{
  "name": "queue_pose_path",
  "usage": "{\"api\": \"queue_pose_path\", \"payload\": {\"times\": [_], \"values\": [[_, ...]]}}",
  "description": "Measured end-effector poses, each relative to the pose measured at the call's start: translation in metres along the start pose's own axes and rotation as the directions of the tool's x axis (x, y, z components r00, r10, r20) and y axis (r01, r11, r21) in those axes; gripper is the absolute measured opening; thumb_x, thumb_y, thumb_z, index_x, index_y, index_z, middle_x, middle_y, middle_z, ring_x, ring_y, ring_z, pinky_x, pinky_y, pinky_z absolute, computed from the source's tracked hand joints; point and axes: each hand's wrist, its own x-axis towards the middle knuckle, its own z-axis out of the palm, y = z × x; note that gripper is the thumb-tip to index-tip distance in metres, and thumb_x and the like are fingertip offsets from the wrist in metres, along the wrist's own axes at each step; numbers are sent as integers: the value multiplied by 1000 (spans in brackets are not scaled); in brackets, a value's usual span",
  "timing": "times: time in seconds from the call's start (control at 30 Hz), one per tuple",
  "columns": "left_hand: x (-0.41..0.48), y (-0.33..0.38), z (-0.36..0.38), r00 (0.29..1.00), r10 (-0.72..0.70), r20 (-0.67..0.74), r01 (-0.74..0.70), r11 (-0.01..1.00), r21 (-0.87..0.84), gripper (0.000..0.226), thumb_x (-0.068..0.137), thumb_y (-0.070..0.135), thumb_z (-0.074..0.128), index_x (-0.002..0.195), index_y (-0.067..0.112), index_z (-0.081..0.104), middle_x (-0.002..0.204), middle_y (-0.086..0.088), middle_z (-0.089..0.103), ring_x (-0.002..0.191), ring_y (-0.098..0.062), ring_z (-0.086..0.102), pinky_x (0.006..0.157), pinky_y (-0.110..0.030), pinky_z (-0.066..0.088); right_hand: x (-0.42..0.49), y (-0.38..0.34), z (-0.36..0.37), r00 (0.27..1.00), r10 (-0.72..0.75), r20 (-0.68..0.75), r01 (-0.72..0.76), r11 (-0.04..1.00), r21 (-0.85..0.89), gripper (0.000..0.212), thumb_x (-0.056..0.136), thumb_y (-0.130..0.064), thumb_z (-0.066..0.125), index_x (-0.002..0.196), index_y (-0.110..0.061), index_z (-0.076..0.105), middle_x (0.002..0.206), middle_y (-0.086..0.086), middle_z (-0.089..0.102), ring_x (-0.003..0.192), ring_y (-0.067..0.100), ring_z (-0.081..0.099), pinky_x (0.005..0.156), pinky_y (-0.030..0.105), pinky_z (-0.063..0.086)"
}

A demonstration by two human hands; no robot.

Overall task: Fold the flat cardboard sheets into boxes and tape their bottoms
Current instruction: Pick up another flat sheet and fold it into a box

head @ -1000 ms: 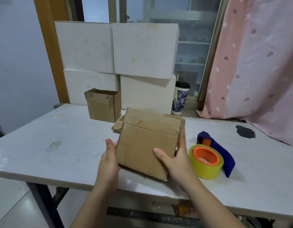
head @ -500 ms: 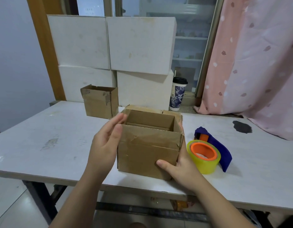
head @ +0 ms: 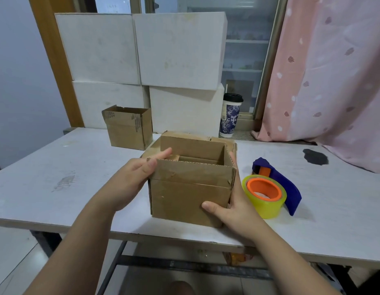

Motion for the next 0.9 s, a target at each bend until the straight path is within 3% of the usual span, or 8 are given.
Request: {"api": "queue_pose_path", "payload": {"times": [0.07,0.2,0.33,0.43,0.53,0.67,0.8,0.9], "values": [[-1,-3,-2,997,42,69,-36,996,-87,86,67,81,52,111,8,65,138,9,52,131,-1,39,108,-32,32,-1,-3,-1,1000,-25,12,25,999,-19,92,71,-46,76,139,-63,17,153,-16,24,143,14,25,111,50,33],[2,-10,11,997,78,-3,-78,982,-171,70,66,77,59,75,7,65,139,-1,51,136,2,30,102,-33,38,-2,-7,-3,999,-39,-6,39,997,-66,79,70,-43,76,131,-64,30,152,-8,23,140,4,26,111,44,34],[1,-17,18,995,5,-103,-19,989,-144,60,78,66,50,131,38,52,129,22,54,114,1,55,85,-15,47,0,-10,-2,1000,17,-23,-18,999,-45,72,68,-56,69,133,-52,39,151,-4,28,140,12,29,110,46,35],[2,-16,24,982,38,-183,-55,994,-91,47,89,49,40,136,43,42,126,32,52,113,8,52,82,-8,45,3,-18,-1,997,-11,-77,14,999,38,54,73,-72,50,123,-54,47,139,-9,45,131,3,39,110,35,35],[4,-14,35,958,57,-281,-85,993,-88,44,89,47,42,130,57,30,126,35,51,108,15,50,79,-7,44,5,-23,5,989,-10,-146,27,993,113,32,80,-66,44,106,-51,57,123,-9,55,119,3,49,106,34,38],[7,-19,45,896,68,-438,-139,982,-130,55,98,24,47,127,64,23,136,32,42,124,10,40,96,-20,33,6,-21,13,972,51,-230,18,958,285,35,80,-41,55,115,-39,50,120,-9,55,109,-3,54,90,19,46],[8,-20,46,884,57,-463,-146,977,-157,67,97,10,47,124,68,27,144,29,32,133,5,30,95,-17,31,10,-18,13,967,120,-223,-17,910,414,71,75,-37,61,134,-55,27,134,-11,47,120,4,51,99,28,43],[8,-20,44,895,62,-442,-138,980,-141,66,98,8,44,124,67,30,138,35,37,130,9,33,95,-15,34,14,-23,8,976,112,-189,-39,935,352,74,73,-36,60,125,-71,22,139,-15,45,124,4,46,103,30,40]]}}
